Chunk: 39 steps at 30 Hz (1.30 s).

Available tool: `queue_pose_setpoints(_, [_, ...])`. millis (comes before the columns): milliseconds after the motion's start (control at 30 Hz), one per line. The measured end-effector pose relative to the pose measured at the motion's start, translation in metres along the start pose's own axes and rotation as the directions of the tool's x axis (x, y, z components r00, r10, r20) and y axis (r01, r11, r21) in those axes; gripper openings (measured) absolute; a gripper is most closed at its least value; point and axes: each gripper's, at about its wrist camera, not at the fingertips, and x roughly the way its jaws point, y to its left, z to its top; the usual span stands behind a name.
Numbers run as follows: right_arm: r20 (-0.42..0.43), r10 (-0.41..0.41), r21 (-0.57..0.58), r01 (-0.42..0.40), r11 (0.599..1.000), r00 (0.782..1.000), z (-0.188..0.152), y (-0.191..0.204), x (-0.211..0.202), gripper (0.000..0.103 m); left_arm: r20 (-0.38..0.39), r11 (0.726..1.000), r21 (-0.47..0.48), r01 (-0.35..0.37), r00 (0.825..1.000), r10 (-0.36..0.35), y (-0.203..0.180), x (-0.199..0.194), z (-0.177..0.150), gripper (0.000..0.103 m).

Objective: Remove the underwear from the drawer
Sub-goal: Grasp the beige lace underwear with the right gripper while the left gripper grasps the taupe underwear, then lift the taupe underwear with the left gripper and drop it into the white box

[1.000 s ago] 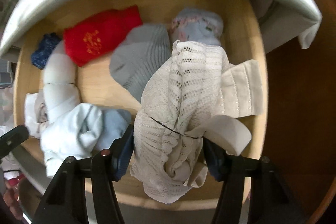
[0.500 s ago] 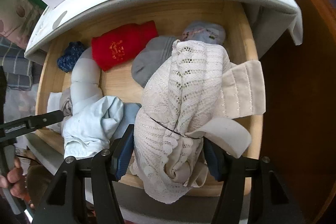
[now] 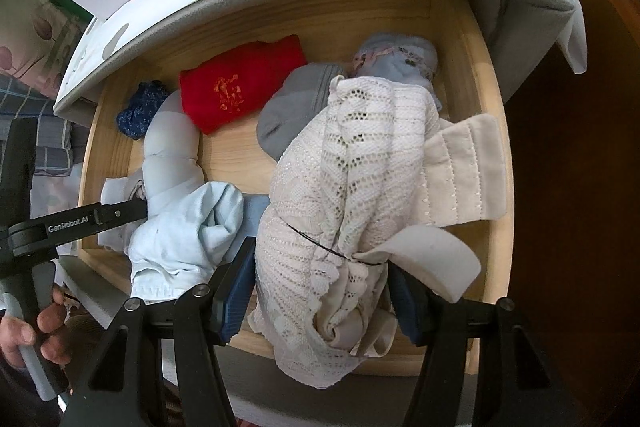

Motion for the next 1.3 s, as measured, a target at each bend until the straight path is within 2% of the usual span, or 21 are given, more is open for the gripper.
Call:
queue_pose_setpoints(167, [-0.004,0.006,0.004,-0.006,1.000,1.000,0.000,-0.001,0.001,0.058,-0.010,0.999,0.003,-0.035,0.999,0.035,-0.009,0.007,-0.002,0.054])
queue_pose_setpoints(400, [-0.004,0.011,0.009,-0.011,1.000,1.000,0.000,-0.003,0.001,0.058,-0.037,0.998,-0.011,-0.057,0.998,0.056,-0.008,0.025,-0.002,0.055])
queue_pose_setpoints(467, [-0.006,0.014,0.011,-0.014,1.000,1.000,0.000,-0.003,0.002,0.058,-0.048,0.998,-0.017,-0.052,0.998,0.052,-0.006,0.030,-0.001,0.048])
queue_pose_setpoints(733, [-0.010,0.013,0.009,-0.013,1.000,1.000,0.001,-0.003,0.004,0.058,-0.044,0.999,0.013,-0.035,0.998,0.035,-0.012,0.030,-0.006,0.045])
queue_pose_setpoints(967, [0.013,-0.012,-0.014,0.012,1.000,1.000,-0.001,0.004,0.002,0.058,0.010,0.998,0.064,-0.007,1.000,0.007,-0.016,0.008,-0.008,0.045])
queue_pose_setpoints(1300, [0.086,-0.088,-0.070,0.094,0.993,0.992,-0.004,0.016,-0.006,0.058,0.125,0.991,0.130,-0.019,0.992,0.002,-0.025,-0.042,-0.012,0.045])
